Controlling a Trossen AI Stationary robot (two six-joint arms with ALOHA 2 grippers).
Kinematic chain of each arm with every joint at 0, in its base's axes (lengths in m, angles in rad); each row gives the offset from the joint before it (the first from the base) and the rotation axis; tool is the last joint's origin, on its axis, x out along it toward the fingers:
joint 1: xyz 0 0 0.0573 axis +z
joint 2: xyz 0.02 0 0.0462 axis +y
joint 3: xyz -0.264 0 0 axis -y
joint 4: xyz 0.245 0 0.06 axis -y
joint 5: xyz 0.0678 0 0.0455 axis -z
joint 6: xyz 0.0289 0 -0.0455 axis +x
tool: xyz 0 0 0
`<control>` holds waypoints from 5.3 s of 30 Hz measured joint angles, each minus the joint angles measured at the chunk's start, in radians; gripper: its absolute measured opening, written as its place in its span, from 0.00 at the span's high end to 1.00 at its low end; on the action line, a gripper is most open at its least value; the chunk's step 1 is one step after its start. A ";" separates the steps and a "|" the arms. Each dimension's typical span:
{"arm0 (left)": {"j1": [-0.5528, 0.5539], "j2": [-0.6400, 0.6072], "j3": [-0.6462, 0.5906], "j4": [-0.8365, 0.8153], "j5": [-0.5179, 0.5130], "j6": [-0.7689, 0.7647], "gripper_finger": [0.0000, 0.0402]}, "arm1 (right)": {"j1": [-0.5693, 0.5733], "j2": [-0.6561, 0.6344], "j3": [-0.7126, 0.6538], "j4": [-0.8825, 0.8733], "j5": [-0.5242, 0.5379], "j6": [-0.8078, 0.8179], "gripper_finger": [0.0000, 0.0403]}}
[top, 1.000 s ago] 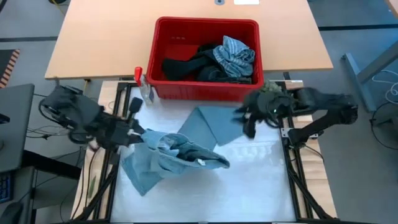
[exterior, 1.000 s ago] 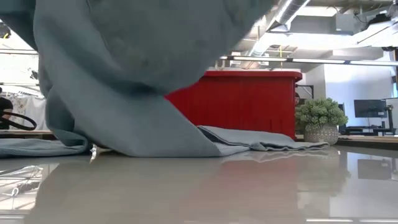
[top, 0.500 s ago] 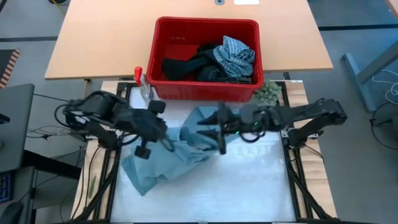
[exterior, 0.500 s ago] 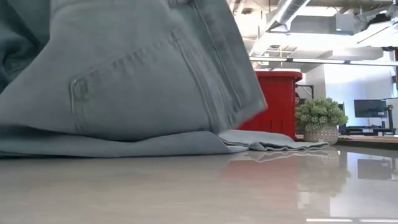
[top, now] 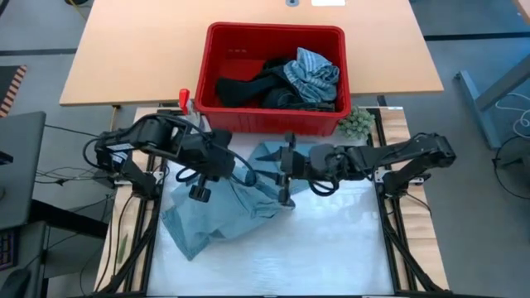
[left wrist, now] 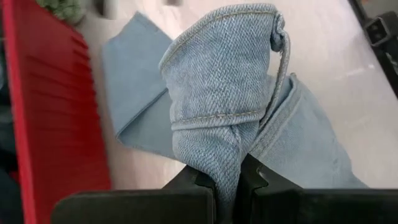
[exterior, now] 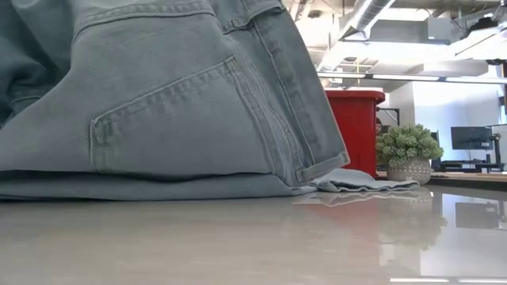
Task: Fold laundry
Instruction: Fold the blue pants from the red laundry bin
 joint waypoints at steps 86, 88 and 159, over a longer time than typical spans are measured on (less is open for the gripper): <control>0.000 -0.003 -0.064 0.117 -0.010 -0.055 0.96 | 0.024 0.000 0.005 0.000 -0.010 0.421 0.96; -0.002 -0.003 -0.064 0.118 -0.010 -0.054 0.98 | 0.024 0.000 0.014 -0.003 -0.029 0.421 0.96; 0.099 -0.257 -0.077 0.221 -0.655 -0.004 1.00 | -0.300 -0.130 0.364 -1.313 -0.034 0.621 0.93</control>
